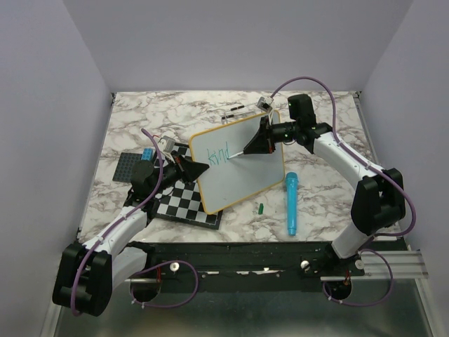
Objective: Write a sentence on the whiteboard
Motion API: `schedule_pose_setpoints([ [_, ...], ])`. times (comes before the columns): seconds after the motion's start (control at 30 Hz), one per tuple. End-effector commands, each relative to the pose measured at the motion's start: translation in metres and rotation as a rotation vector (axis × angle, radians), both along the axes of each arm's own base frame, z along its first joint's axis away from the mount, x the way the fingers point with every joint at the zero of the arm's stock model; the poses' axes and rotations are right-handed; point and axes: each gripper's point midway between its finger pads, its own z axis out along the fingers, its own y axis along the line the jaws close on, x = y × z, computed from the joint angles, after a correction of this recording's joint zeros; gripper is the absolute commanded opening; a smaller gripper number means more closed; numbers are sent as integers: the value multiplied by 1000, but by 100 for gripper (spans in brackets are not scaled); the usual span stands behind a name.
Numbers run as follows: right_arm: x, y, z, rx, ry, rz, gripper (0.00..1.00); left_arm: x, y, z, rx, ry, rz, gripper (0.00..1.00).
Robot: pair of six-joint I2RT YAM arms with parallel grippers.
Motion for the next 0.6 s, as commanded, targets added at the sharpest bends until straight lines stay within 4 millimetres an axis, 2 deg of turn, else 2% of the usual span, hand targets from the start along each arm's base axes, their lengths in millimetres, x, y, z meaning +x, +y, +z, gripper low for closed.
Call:
schedule_pose_setpoints([
  [0.0,6,-3,6,-16,-42,-33,1,-6,-7,26,-7,-125,-58,0],
  [0.57,18,-2,26,12,-71,-58,1,-6,-7,25,-7,-124,-58,0],
])
